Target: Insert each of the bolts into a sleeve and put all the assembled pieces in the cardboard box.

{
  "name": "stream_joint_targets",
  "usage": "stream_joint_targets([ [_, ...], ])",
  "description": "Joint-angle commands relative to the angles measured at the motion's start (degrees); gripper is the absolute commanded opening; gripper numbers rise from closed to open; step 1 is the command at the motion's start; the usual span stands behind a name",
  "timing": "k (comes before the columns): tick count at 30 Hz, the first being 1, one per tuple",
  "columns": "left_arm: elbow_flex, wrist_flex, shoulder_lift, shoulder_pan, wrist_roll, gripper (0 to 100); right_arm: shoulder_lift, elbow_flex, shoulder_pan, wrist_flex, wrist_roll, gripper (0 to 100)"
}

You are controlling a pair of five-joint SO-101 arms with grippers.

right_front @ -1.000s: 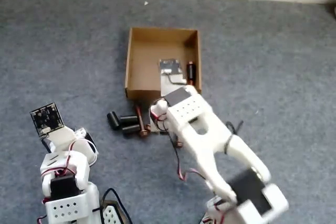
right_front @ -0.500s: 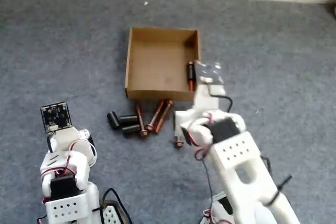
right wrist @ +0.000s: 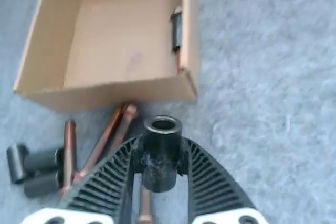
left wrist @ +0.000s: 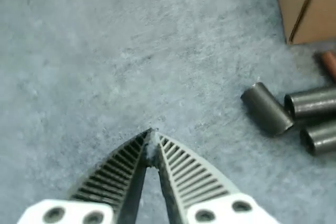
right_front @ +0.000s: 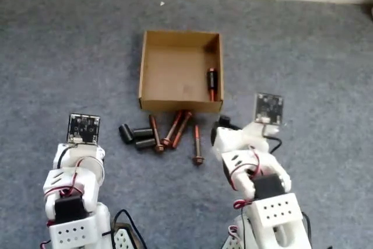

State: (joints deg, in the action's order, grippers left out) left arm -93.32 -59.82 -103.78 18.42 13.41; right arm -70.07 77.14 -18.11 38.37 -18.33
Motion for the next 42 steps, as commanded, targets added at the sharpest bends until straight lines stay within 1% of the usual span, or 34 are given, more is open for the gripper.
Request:
stream_joint_targets([
  [1,7.6,-2.9,-0.04,-5.32,1.49,1,-2.68,0.92,3.91,-5.49,0.35,0.4],
  [5,15.96,-8.88,0.13,-13.05,1.49,1,-2.77,2.33,6.99,-8.4,0.26,0.4],
  [8,20.26,-9.58,4.44,-16.57,1.49,1,-2.95,2.24,9.27,-8.57,0.26,0.4],
  [10,23.78,-9.58,11.56,-17.89,1.58,1,-2.95,2.07,10.86,-8.57,0.26,0.4],
  [13,32.04,-9.76,26.33,-20.53,1.58,1,-2.95,1.98,12.35,-8.66,0.18,0.4],
  [18,44.44,-9.67,50.07,-27.82,1.32,1,-2.95,1.89,14.02,-8.66,0.18,0.4],
  [21,50.07,-9.58,62.11,-32.04,0.88,6,-2.95,1.8,15.34,-8.66,0.18,0.4],
  [22,51.74,-9.58,65.63,-33.19,-0.79,9,-2.95,1.8,15.6,-8.66,0.18,0.4],
  [25,57.45,-9.58,74.86,-35.38,-6.68,14,-2.95,1.71,16.13,-8.66,0.18,0.4],
  [31,67.47,-9.49,88.75,-40.22,-10.55,14,-3.03,1.71,16.22,-8.66,0.18,0.4],
  [33,69.93,-7.91,92.62,-41.1,-12.22,14,-3.03,1.71,17.1,-8.66,0.18,0.4],
  [39,74.24,-2.29,102.2,-44.18,-13.45,14,-3.03,1.71,18.95,-8.66,0.18,0.4],
  [42,75.56,0.44,106.42,-44.18,-13.45,14,-3.03,1.71,18.95,-8.66,0.18,0.4],
])
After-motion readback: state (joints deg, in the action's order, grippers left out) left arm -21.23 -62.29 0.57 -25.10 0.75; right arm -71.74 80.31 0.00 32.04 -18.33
